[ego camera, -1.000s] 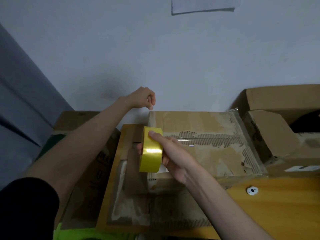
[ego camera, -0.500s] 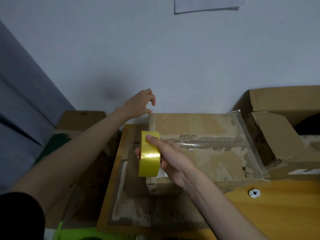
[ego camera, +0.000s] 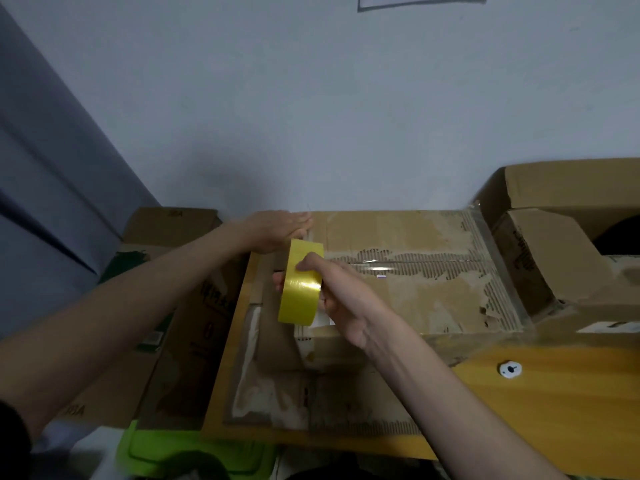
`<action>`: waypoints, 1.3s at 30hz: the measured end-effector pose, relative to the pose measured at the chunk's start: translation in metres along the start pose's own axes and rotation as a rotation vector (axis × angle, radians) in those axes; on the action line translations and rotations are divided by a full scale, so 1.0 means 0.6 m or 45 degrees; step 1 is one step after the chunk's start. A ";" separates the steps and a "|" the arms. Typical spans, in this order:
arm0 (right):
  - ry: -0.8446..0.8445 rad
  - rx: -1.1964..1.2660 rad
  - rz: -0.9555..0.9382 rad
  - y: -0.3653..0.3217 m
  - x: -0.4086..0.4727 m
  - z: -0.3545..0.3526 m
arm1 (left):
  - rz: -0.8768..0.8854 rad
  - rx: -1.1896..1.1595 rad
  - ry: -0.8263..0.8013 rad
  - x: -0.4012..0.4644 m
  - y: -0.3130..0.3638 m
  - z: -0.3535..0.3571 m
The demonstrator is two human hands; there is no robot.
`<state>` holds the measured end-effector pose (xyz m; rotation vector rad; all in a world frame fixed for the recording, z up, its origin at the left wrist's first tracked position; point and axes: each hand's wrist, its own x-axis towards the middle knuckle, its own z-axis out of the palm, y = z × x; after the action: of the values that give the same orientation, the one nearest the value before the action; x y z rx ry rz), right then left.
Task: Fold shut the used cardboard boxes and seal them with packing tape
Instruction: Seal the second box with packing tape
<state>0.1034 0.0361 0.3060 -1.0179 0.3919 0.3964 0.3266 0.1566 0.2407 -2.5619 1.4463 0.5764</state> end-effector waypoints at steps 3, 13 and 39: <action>-0.012 -0.033 0.017 0.015 -0.012 0.009 | -0.013 -0.004 0.029 -0.001 0.000 0.004; 0.027 -0.064 0.037 0.097 -0.085 0.022 | -0.071 -0.030 0.068 -0.009 0.010 0.010; 0.066 -0.023 0.075 0.227 -0.079 -0.003 | -0.161 0.169 -0.017 -0.020 0.027 0.023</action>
<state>-0.0047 0.0917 0.2280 -1.0372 0.4664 0.4279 0.3037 0.1619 0.2337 -2.5178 1.2617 0.4626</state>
